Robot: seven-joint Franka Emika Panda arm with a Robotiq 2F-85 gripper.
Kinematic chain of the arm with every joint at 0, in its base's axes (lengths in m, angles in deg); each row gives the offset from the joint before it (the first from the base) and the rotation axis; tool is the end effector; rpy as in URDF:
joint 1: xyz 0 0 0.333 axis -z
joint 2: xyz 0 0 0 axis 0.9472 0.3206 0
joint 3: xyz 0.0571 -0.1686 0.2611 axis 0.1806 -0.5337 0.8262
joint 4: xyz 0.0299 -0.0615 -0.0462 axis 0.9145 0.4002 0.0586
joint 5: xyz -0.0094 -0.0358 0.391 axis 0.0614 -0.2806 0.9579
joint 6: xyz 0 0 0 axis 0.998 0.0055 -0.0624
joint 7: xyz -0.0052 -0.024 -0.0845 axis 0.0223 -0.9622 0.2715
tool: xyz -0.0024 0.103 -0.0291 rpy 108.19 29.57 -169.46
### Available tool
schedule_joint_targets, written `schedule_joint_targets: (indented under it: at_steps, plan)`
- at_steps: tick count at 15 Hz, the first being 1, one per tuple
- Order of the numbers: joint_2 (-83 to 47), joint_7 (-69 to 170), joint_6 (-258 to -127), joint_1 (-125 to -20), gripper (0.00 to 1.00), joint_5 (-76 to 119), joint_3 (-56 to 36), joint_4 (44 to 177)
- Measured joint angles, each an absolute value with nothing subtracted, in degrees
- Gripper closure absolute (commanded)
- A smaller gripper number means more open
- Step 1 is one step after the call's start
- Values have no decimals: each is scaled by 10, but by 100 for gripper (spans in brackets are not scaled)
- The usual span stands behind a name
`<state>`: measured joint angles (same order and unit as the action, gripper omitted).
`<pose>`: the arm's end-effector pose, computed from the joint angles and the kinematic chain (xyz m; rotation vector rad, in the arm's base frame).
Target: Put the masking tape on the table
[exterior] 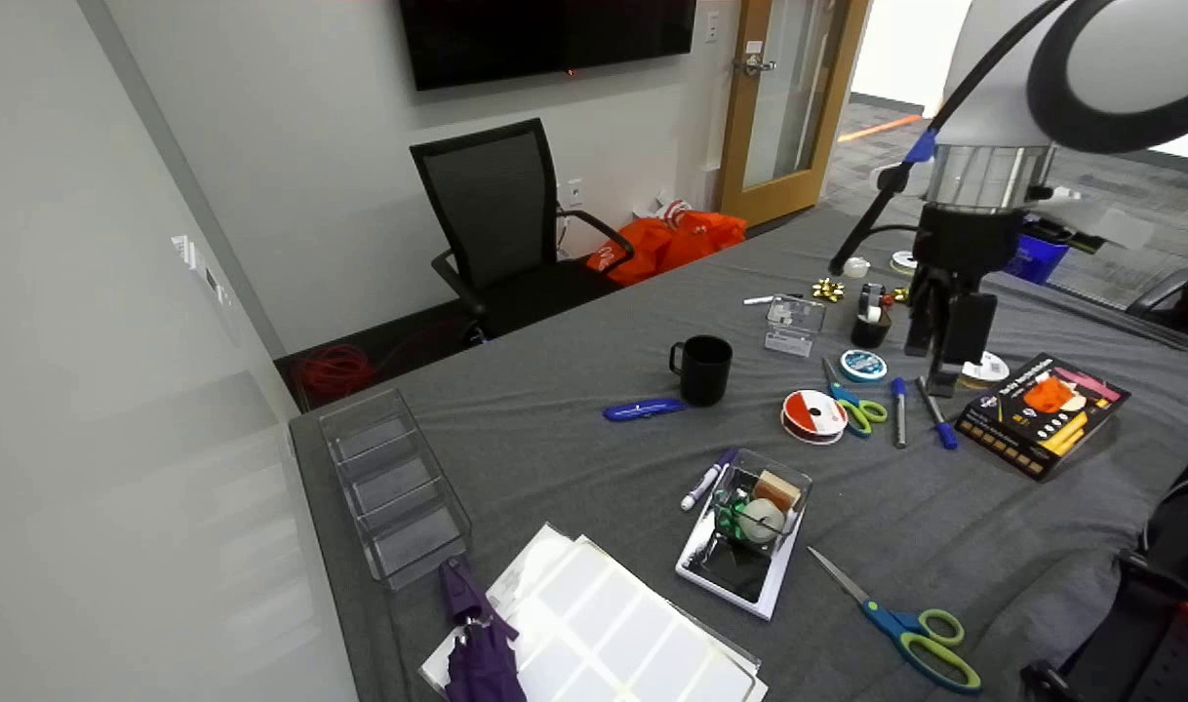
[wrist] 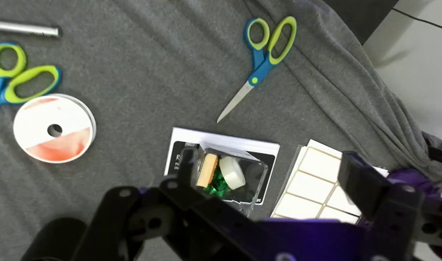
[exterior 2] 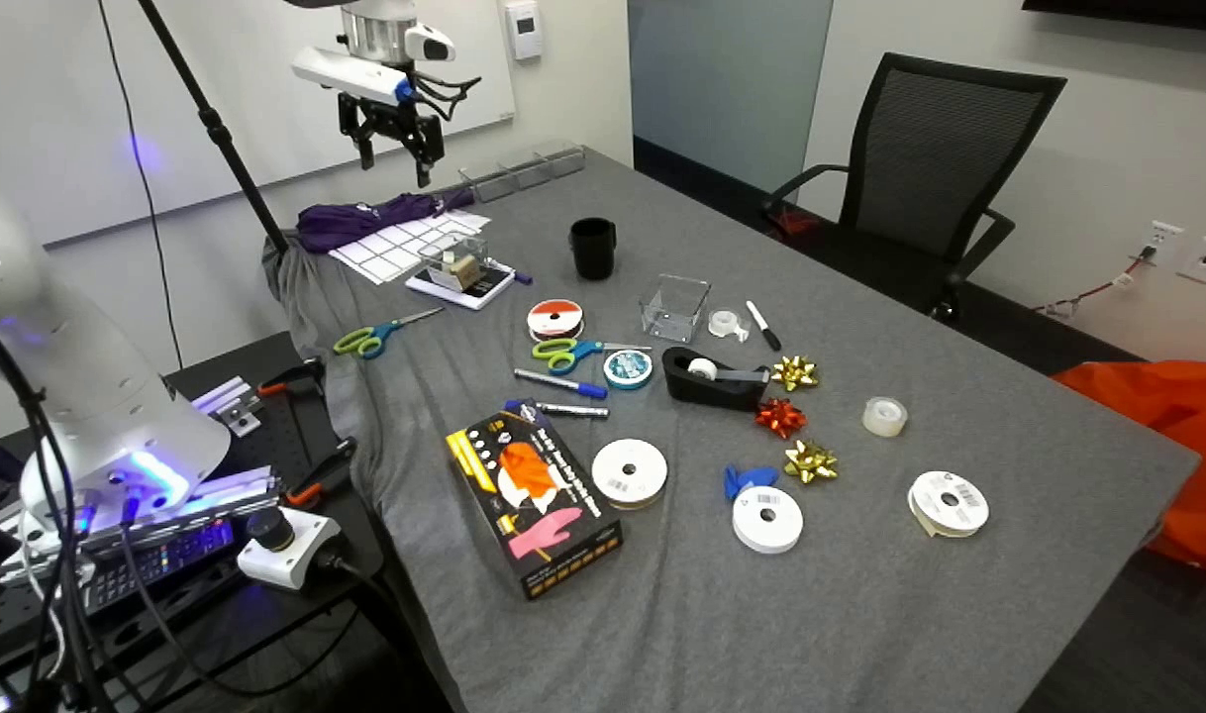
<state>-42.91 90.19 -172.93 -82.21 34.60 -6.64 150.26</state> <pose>0.4607 0.0940 0.3940 -2.7722 -1.0070 0.1726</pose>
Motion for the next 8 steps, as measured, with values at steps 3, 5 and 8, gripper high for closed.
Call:
schedule_joint_targets:
  at_steps: [3, 5, 8]
  plan:
    - [-382, 964, -1750, -822, 0, 357, -54, 1476]
    - [-356, 983, -1765, -821, 0, 349, -47, 1456]
    - [-336, 983, -1770, -819, 0, 338, -44, 1439]
